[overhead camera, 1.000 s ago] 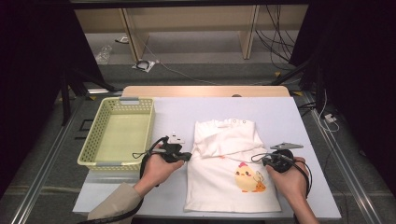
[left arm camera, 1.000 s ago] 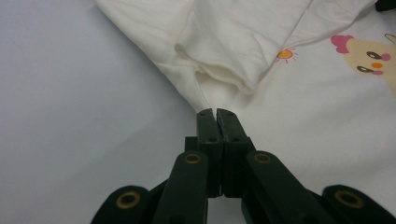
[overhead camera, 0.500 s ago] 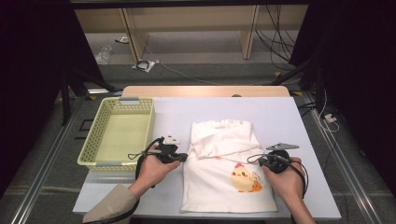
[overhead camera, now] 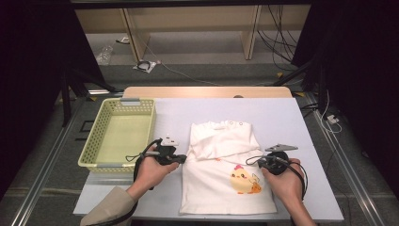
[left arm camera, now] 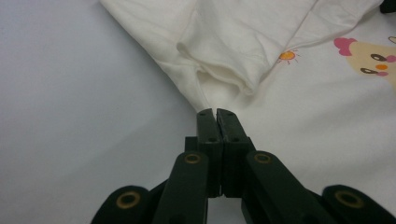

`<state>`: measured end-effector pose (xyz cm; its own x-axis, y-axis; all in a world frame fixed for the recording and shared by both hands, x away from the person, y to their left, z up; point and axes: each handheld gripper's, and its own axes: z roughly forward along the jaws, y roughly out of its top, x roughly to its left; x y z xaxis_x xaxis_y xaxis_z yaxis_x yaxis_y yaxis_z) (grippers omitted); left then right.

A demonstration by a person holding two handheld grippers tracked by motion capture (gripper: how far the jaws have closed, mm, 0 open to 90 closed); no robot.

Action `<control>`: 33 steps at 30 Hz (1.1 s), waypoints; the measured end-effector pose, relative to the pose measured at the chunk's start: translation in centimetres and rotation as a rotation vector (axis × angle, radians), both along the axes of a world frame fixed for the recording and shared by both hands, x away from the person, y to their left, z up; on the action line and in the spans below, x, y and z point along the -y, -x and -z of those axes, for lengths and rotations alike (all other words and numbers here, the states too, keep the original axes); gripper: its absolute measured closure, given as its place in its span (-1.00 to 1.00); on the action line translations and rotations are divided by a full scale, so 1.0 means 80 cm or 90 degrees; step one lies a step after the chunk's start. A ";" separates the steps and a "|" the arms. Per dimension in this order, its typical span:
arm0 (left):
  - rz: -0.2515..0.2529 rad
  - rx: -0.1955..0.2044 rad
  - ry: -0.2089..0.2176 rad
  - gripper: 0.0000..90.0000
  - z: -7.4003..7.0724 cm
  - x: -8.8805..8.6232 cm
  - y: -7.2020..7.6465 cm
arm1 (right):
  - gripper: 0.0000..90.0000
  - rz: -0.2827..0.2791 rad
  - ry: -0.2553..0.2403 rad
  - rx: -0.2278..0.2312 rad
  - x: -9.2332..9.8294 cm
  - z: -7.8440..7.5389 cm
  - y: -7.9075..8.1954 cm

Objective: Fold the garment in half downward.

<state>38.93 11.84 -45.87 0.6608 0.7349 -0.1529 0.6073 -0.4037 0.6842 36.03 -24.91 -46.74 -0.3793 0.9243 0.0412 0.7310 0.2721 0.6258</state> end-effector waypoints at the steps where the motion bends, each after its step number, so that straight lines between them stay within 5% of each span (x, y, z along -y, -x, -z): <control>1: -0.001 0.000 0.001 0.97 0.000 -0.001 0.000 | 0.97 0.000 -0.001 0.000 0.000 0.000 0.000; 33: -0.023 -0.009 -0.001 0.97 -0.001 -0.041 0.008 | 0.97 -0.040 0.000 -0.010 -0.036 0.003 -0.006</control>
<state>38.29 15.12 -45.77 0.6313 0.7586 -0.1613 0.6315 -0.3821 0.6747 36.50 -22.02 -46.98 -0.4357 0.8988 0.0473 0.7221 0.3177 0.6145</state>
